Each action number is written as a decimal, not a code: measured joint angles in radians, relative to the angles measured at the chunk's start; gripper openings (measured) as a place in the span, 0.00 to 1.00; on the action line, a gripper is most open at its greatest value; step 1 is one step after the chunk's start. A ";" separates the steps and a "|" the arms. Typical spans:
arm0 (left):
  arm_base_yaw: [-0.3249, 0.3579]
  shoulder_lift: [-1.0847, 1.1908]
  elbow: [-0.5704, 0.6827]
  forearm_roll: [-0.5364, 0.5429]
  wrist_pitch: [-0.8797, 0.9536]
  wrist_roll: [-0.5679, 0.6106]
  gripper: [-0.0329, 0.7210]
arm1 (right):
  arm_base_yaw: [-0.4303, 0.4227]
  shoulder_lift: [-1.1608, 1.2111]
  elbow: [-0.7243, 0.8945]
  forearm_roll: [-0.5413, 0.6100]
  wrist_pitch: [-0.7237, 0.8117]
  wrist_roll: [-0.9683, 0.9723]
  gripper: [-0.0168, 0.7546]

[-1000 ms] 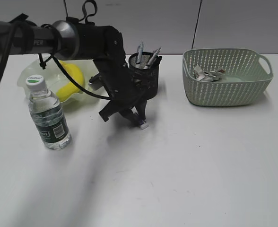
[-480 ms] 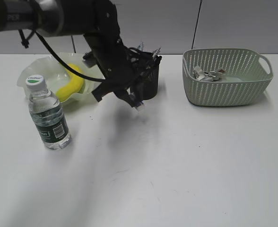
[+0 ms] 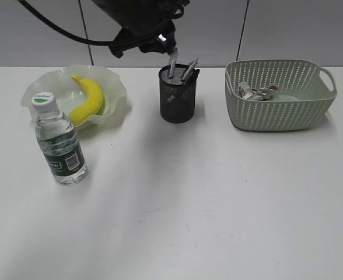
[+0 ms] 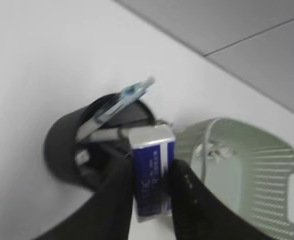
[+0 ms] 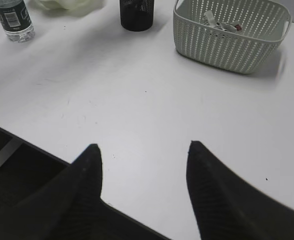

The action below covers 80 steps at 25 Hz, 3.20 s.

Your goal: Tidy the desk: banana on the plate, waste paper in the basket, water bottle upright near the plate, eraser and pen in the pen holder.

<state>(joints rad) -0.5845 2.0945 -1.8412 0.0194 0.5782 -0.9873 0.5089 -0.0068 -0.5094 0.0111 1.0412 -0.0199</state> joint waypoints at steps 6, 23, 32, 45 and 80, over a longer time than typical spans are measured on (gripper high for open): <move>0.000 0.066 0.000 0.085 -0.213 0.002 0.27 | 0.000 0.000 0.000 0.000 0.000 0.000 0.58; -0.004 0.143 0.008 0.138 -0.208 0.003 0.30 | 0.000 0.000 0.000 0.000 0.000 0.000 0.58; -0.010 0.140 0.008 0.124 -0.207 0.003 0.47 | 0.000 0.000 0.000 0.000 0.000 0.000 0.58; -0.012 -0.183 0.008 0.137 0.209 0.309 0.48 | 0.000 0.000 0.000 -0.011 0.000 0.000 0.58; -0.293 -2.044 1.132 0.089 0.603 0.767 0.37 | 0.000 0.000 0.000 -0.011 -0.001 0.000 0.58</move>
<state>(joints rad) -0.8773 0.0508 -0.7092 0.1089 1.1816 -0.2199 0.5089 -0.0068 -0.5094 0.0000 1.0402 -0.0199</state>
